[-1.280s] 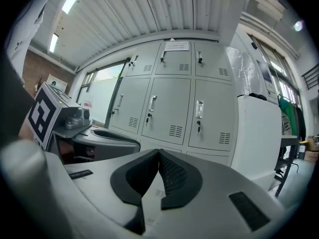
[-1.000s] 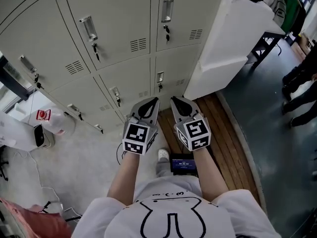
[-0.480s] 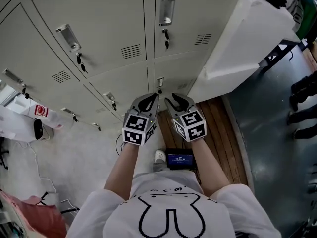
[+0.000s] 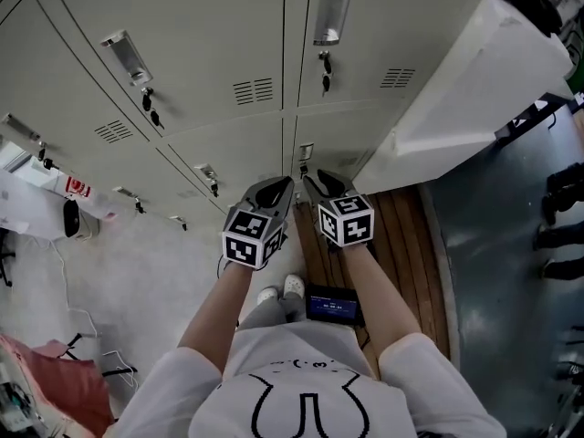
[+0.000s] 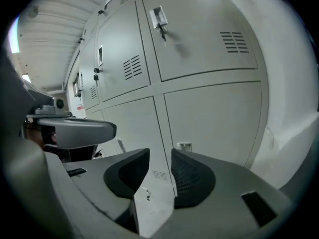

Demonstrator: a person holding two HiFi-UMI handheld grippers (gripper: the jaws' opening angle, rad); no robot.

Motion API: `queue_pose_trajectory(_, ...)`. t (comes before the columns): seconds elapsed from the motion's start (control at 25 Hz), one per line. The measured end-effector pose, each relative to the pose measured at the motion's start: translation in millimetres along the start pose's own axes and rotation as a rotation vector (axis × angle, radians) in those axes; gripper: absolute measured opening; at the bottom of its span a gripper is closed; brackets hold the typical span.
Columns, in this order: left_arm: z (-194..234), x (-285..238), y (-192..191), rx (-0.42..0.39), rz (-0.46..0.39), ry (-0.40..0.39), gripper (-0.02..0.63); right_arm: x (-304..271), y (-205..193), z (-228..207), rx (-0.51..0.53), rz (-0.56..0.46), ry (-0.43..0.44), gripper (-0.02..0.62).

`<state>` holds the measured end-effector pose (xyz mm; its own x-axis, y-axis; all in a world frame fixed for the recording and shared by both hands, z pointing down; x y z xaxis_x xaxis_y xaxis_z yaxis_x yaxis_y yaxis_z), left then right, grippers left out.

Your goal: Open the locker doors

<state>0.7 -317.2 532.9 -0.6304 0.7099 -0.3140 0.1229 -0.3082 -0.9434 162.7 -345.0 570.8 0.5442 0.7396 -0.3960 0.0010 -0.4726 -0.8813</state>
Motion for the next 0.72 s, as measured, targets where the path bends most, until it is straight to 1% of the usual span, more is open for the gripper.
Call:
queue_pose_trajectory(0.12,11.3,-3.7,-4.8,0.029,0.006,0.026,0.006,-24.2,-11.1,-8.7,-0.003,0.030,-0.003,0.120)
queue_pose_trajectory(0.24,22.1,-11.4,-7.2,0.026,0.020,0.046,0.006,-51.9,-17.5,-20.3,0.028,0.059,-0.018,0.126)
queue_pose_trajectory(0.44,35.5,-21.2,-13.9,0.034,0.034,0.055,0.006,-90.9,-27.5,-35.4,0.100,0.122,-0.041,0.132)
queue_pose_trajectory(0.72,42.3,-33.4,-29.1,0.021,0.081,0.043,0.006,-118.9,-25.3,-45.5,0.148,0.133,-0.077,0.133)
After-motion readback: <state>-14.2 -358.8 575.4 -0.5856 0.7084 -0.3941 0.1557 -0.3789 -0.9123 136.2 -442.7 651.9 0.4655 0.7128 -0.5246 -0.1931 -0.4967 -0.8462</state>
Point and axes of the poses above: the fingertips, and each gripper's own axes: x backward along the fingers, z to its left, y out of its top, the point moved 10 cm from there along x, backward along the fingers, and after that the axes turned 4 degrees about -x, right-handed, at the moved point
